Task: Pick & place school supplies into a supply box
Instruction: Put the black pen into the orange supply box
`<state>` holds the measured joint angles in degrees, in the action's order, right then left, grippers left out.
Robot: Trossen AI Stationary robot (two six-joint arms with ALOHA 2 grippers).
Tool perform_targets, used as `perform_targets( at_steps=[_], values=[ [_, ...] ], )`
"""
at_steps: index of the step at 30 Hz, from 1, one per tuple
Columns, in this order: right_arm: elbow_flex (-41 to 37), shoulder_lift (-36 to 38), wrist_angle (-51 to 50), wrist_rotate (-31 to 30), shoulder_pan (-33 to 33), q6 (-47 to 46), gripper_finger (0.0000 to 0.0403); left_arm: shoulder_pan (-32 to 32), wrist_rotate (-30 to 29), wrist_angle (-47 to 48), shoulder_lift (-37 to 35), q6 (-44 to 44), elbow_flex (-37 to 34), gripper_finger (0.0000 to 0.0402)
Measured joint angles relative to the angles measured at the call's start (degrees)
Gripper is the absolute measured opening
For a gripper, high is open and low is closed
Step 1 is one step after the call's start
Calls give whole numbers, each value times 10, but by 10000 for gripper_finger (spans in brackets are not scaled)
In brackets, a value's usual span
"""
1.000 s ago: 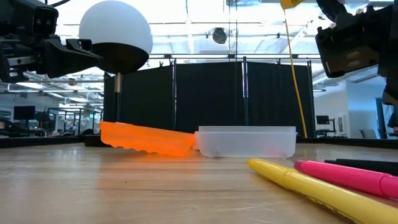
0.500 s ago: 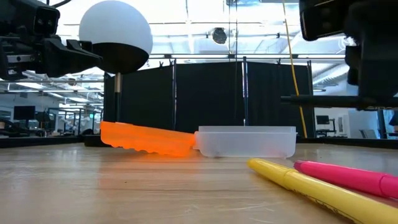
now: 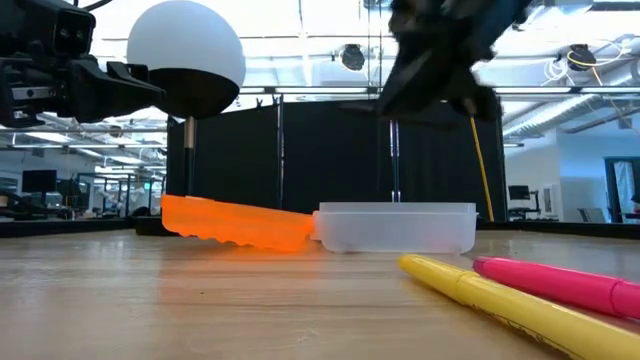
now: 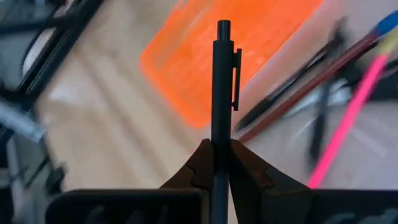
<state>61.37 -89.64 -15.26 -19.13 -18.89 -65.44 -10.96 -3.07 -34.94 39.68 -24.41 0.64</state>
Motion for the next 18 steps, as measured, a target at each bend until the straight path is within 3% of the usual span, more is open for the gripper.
perform_targets(
  at_steps=[9,18],
  values=[
    [-55,-5,70,52,131,-32,19,0,0,3,0,6,0,42],
    [-144,-6,143,100,159,-87,19,0,0,5,0,6,0,42]
  ],
)
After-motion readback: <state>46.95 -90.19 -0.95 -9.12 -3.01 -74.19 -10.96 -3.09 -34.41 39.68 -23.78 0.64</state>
